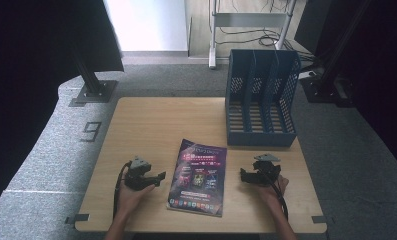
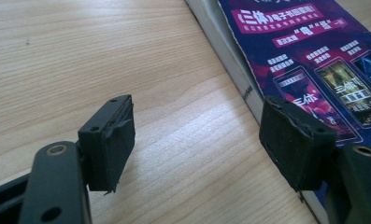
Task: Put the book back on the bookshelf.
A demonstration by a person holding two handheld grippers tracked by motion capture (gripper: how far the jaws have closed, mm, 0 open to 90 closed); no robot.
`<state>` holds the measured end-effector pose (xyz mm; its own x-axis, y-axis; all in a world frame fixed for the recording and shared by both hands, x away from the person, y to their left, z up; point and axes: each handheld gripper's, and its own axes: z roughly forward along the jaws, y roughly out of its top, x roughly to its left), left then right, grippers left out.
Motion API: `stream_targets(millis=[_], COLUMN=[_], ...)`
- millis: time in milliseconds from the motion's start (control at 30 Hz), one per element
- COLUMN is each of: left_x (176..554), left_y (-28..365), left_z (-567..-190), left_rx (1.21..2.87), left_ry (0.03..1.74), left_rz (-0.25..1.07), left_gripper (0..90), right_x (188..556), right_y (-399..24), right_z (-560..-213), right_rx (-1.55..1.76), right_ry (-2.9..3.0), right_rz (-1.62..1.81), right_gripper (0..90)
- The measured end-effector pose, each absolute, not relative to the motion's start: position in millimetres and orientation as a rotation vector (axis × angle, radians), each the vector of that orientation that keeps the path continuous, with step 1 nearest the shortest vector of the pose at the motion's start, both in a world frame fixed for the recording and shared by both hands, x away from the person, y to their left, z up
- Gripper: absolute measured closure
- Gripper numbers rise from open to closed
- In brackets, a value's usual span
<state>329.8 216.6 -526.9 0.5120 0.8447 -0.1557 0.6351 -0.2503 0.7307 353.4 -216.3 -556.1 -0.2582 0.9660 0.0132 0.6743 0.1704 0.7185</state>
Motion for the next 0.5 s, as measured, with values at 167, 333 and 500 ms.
stream_targets(millis=[167,333,500], left_x=[330.0,330.3,330.1], left_y=[213.6,209.0,206.8], left_z=[-527.9,-528.7,-528.7], left_rx=[1.995,2.006,2.012], left_ry=[1.198,1.183,1.181], left_rz=[0.344,0.321,0.330], left_gripper=[27.0,27.1,27.0], right_x=[351.9,350.5,349.6], right_y=[-216.9,-220.6,-222.2], right_z=[-554.1,-550.4,-548.5], right_rx=[1.552,1.559,1.565], right_ry=[1.999,1.985,1.975], right_rz=[0.863,0.908,0.930], right_gripper=[7.1,12.5,12.8])
